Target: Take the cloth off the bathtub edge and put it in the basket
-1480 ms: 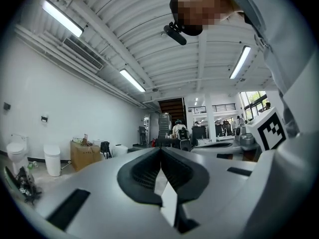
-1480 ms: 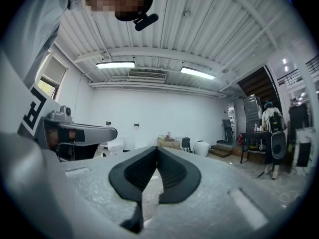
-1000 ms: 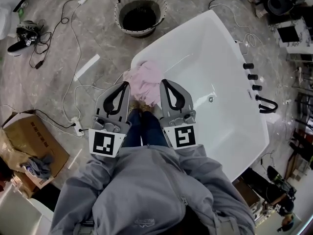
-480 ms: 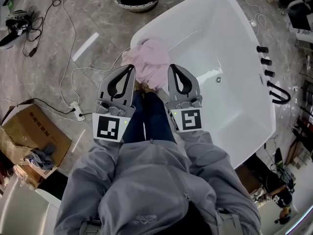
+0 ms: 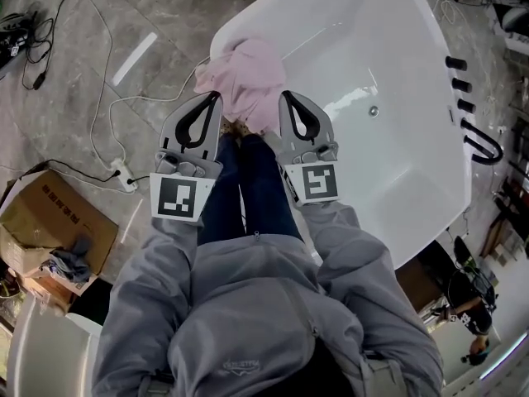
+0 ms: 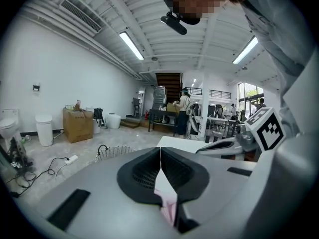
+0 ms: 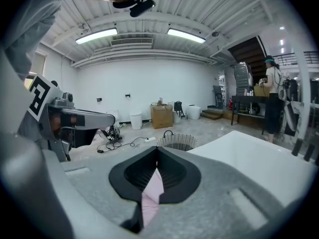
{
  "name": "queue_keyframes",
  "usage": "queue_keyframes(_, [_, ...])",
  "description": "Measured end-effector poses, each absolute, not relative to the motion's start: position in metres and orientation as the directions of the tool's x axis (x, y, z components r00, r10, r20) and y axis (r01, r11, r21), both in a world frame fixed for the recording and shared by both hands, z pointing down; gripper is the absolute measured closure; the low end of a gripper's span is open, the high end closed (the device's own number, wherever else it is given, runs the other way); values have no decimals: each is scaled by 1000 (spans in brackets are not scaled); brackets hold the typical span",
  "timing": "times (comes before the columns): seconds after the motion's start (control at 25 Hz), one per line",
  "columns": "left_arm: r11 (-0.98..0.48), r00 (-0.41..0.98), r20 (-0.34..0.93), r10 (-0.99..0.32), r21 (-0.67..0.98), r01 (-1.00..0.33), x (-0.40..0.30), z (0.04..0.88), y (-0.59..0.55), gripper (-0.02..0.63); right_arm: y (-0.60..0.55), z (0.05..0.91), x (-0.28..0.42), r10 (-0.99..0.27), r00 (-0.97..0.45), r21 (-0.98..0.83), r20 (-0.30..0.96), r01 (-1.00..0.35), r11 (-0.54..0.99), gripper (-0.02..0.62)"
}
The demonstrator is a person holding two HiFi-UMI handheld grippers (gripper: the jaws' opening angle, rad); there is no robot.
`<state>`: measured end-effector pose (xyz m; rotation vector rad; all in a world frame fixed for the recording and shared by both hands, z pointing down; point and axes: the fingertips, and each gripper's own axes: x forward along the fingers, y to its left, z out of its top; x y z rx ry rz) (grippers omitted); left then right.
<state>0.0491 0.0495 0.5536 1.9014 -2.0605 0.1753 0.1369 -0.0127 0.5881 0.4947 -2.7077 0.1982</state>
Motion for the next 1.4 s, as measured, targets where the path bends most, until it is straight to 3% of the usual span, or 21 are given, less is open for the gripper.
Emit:
queue_keyframes(0.64, [90,-18,417,-909,154,-984,55,638,42,597,4,669,147,-238,-826,-152,510,-359,921,591])
queue_keyframes(0.92, [81,37,538,-842,194,-978,63,681,44,578,14,704,153,-154,-788,-233,596,-354,906,563])
queue_keyframes(1.0, [76,64,569,-820,219,-973,64,691,46,443,19,713,153,-121,-774,-257,622,-347,902,506])
queue_keyframes(1.12, [87,83,611,-787,242,-966,61,705,51,415,28,729,153,-54,-745,-319,665,-350,881,356])
queue_keyframes(1.4, [102,127,719,-684,266,-959,60,743,59,299,38,762,163,36,-650,-343,759,-353,871,192])
